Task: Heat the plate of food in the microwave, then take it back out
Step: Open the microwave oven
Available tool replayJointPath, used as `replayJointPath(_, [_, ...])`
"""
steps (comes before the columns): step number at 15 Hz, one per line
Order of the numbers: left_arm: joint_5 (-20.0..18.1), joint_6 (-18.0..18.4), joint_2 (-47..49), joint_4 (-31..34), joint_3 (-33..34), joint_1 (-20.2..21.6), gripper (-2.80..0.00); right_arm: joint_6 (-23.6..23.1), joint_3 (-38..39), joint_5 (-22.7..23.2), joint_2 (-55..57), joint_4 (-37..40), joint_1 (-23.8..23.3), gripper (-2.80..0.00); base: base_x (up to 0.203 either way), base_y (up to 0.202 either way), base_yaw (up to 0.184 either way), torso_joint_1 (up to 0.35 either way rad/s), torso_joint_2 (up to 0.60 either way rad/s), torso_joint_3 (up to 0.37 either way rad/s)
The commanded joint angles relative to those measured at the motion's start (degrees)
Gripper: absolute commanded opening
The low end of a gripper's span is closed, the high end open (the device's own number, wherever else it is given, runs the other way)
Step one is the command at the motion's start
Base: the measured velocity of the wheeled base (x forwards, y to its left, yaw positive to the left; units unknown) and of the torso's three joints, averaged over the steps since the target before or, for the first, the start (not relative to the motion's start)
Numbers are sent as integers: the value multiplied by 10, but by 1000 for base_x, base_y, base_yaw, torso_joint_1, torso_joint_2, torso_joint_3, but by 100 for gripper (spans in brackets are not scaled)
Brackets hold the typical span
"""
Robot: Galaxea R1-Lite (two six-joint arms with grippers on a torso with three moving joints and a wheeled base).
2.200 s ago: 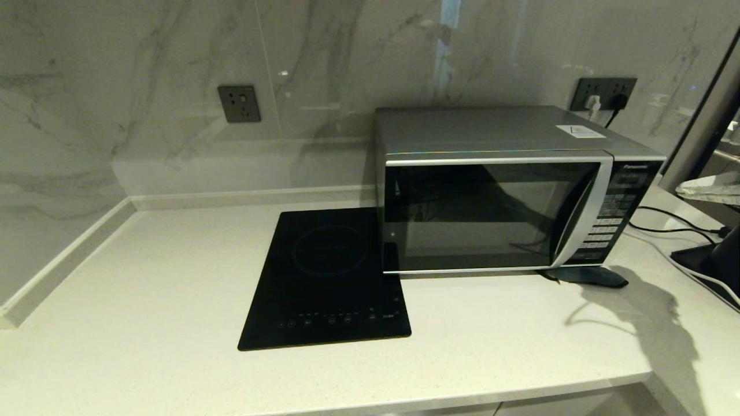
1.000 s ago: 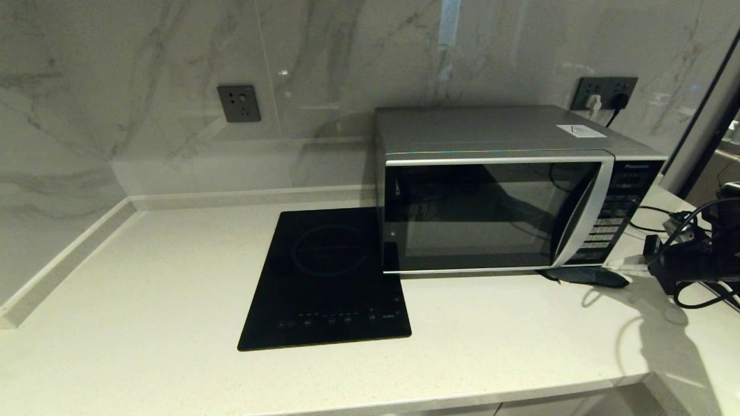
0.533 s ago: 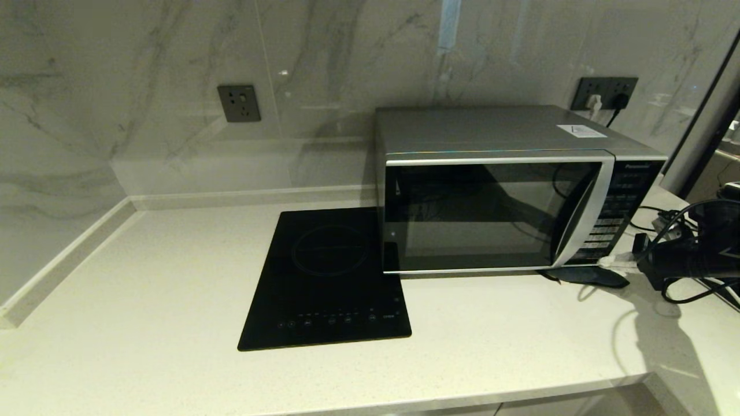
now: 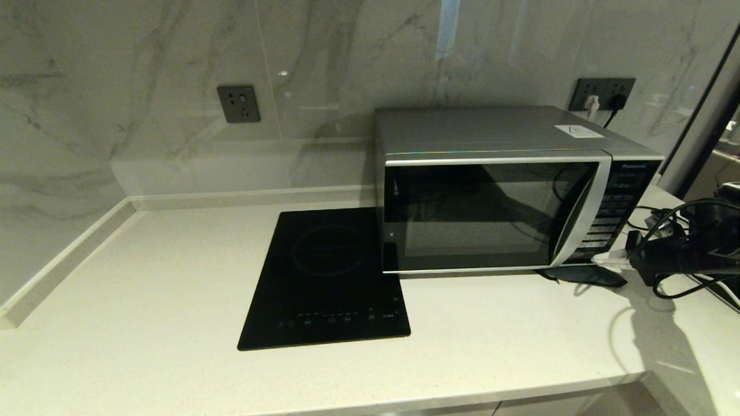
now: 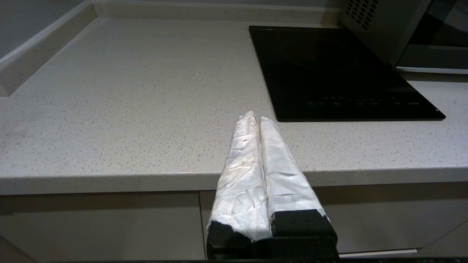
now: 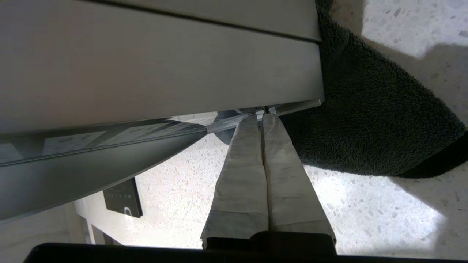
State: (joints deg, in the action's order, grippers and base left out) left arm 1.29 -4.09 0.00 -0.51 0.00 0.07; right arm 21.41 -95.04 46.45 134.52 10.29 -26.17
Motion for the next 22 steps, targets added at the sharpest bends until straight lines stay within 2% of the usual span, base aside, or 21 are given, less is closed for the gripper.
replayJointPath(1, [0,0,1,0,0,0,-280,2,-5,1,3,-11,2,-280,0,0,0,0,0,0])
replayJointPath(8, [0,0,1,0,0,0,-280,4,-12,2,2,-10,12,-280,0,0,0,0,0,0])
replayJointPath(11, [0,0,1,0,0,0,-280,28,-23,2,2,-11,25,-280,0,0,0,0,0,0])
replayJointPath(18, [0,0,1,0,0,0,-280,45,-34,2,3,-11,50,-280,0,0,0,0,0,0])
replayJointPath(22, [0,0,1,0,0,0,-280,44,-21,2,-10,-11,44,-280,0,0,0,0,0,0])
